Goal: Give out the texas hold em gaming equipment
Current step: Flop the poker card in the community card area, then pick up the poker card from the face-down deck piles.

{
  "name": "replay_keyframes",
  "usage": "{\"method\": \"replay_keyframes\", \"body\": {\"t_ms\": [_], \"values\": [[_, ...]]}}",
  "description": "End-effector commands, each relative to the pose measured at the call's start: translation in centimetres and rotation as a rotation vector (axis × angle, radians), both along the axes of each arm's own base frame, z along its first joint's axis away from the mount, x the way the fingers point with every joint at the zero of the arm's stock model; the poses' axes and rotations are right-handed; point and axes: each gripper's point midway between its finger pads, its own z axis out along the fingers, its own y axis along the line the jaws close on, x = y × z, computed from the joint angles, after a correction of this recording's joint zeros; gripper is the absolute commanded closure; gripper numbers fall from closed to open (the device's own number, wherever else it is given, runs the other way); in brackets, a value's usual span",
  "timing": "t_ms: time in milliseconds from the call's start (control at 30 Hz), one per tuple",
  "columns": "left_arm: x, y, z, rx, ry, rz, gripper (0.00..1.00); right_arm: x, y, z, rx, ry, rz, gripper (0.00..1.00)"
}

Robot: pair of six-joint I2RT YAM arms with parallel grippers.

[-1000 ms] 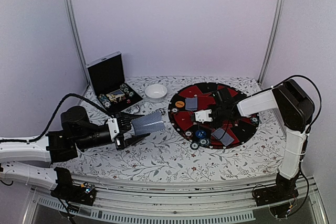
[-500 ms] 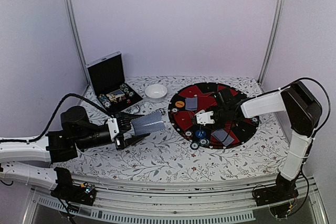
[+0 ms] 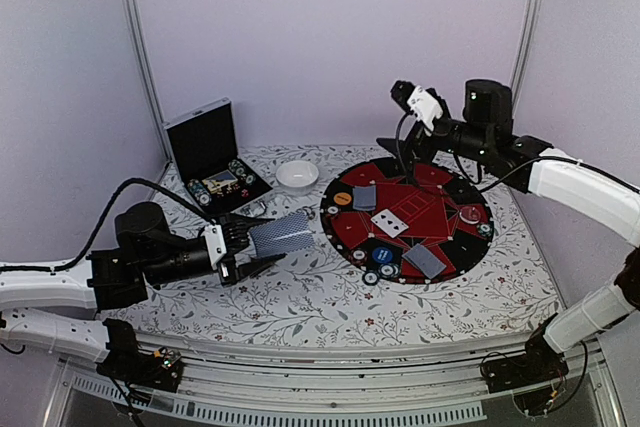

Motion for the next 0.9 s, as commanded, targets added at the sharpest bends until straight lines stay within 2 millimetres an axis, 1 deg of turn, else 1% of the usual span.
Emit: {"method": "replay_keyframes", "body": {"t_ms": [0, 67, 133, 167, 267, 300, 367, 400, 467, 600, 733, 867], "values": [[-0.2, 0.1, 1.2, -0.039, -0.029, 0.002, 0.48, -8.3, 4.0, 4.7, 0.376, 0.364, 0.289, 0.01], [0.0, 0.1, 1.3, -0.043, -0.033, 0.011, 0.48, -11.4, 6.1, 4.9, 0.400, 0.425, 0.356, 0.01], [0.0, 0.2, 1.2, -0.042, -0.039, 0.019, 0.48, -14.2, 8.2, 3.8, 0.392, 0.477, 0.407, 0.01], [0.1, 0.2, 1.2, -0.041, -0.041, 0.024, 0.48, -15.2, 9.1, 3.4, 0.389, 0.494, 0.428, 0.01], [0.1, 0.2, 1.3, -0.045, -0.044, 0.025, 0.48, -17.5, 12.0, 1.6, 0.372, 0.602, 0.470, 0.01], [0.2, 0.2, 1.2, -0.045, -0.044, 0.026, 0.48, -18.0, 12.9, 0.4, 0.349, 0.637, 0.474, 0.01], [0.1, 0.2, 1.2, -0.042, -0.045, 0.026, 0.48, -18.8, 14.5, 0.2, 0.322, 0.657, 0.496, 0.01], [0.1, 0.2, 1.2, -0.042, -0.046, 0.026, 0.48, -19.2, 15.2, -0.3, 0.302, 0.664, 0.501, 0.01], [0.1, 0.2, 1.1, -0.041, -0.047, 0.029, 0.48, -19.1, 16.1, -1.2, 0.275, 0.666, 0.498, 0.01], [0.2, 0.3, 1.2, -0.041, -0.054, 0.035, 0.48, -17.7, 17.0, -2.6, 0.262, 0.695, 0.429, 0.01], [0.1, 0.2, 1.2, -0.042, -0.055, 0.030, 0.48, -16.3, 17.0, -3.7, 0.248, 0.713, 0.340, 0.01], [0.0, 0.3, 1.4, -0.048, -0.058, 0.032, 0.48, -15.0, 16.1, -5.4, 0.202, 0.715, 0.227, 0.01]]}}
